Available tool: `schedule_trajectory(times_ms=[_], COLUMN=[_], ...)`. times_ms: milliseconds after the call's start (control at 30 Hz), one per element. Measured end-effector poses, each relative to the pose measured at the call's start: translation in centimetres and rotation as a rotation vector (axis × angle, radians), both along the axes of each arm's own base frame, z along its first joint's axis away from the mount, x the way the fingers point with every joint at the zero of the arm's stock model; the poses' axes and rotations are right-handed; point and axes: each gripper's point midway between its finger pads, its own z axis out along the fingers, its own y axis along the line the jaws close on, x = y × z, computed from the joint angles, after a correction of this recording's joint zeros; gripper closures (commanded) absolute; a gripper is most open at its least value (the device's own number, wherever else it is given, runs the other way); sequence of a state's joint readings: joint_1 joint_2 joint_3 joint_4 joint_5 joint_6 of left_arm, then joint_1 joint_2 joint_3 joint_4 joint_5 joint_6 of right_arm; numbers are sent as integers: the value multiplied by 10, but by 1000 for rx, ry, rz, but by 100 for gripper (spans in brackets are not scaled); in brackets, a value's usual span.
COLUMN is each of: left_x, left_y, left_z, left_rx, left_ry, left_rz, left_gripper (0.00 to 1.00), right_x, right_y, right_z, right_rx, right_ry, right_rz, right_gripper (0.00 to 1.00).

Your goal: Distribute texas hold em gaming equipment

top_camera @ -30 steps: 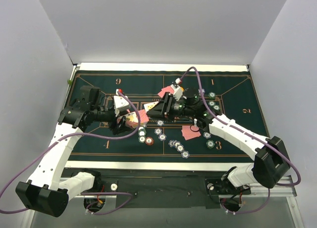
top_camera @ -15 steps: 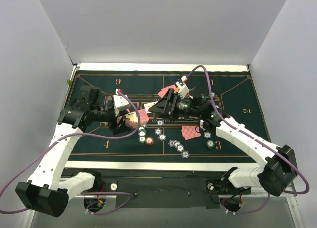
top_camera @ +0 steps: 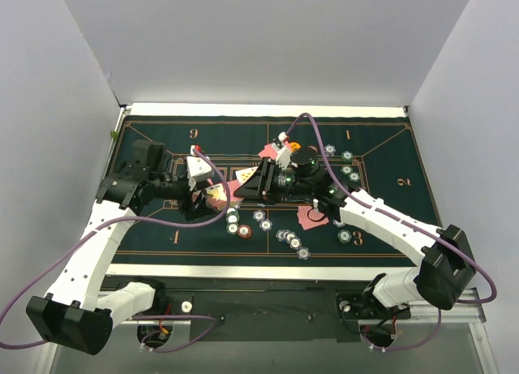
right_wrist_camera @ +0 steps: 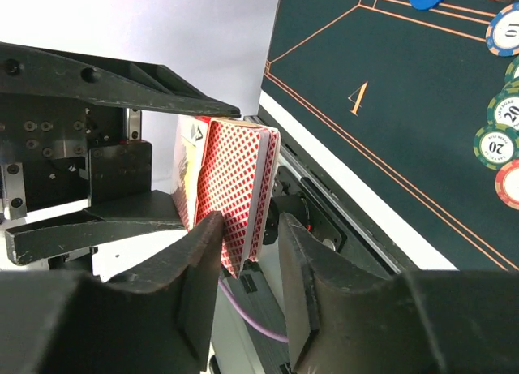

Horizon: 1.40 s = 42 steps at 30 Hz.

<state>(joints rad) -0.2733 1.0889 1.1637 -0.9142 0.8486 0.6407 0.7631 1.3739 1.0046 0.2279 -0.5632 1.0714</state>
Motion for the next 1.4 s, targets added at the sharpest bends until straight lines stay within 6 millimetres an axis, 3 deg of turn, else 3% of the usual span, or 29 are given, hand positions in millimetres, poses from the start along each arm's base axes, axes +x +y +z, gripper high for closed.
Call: schedule_trajectory(times_ms=[133,433,1000,1333,1400], left_x=[1,0,2,3,3], left_y=[0,-1,-1,-1,-1], left_z=[-2,-2,2,4,4], left_rx=[4,3,-1,-3,-3], left_ry=[10,10,-2,-8,-8], left_rz=[0,-1,-2,-2,-2], left_gripper=[59,59,59,59,59], right_x=[1,3,15,21,21], right_y=[-1,-5,-28,-40,-41], right_z=[3,6,4,16,17], right_rx=[5,20,33,115,117], right_ry=[-5,3,9,49,49], right_rz=[-7,-25,-94,-140,-143], right_gripper=[82,86,89,93,90])
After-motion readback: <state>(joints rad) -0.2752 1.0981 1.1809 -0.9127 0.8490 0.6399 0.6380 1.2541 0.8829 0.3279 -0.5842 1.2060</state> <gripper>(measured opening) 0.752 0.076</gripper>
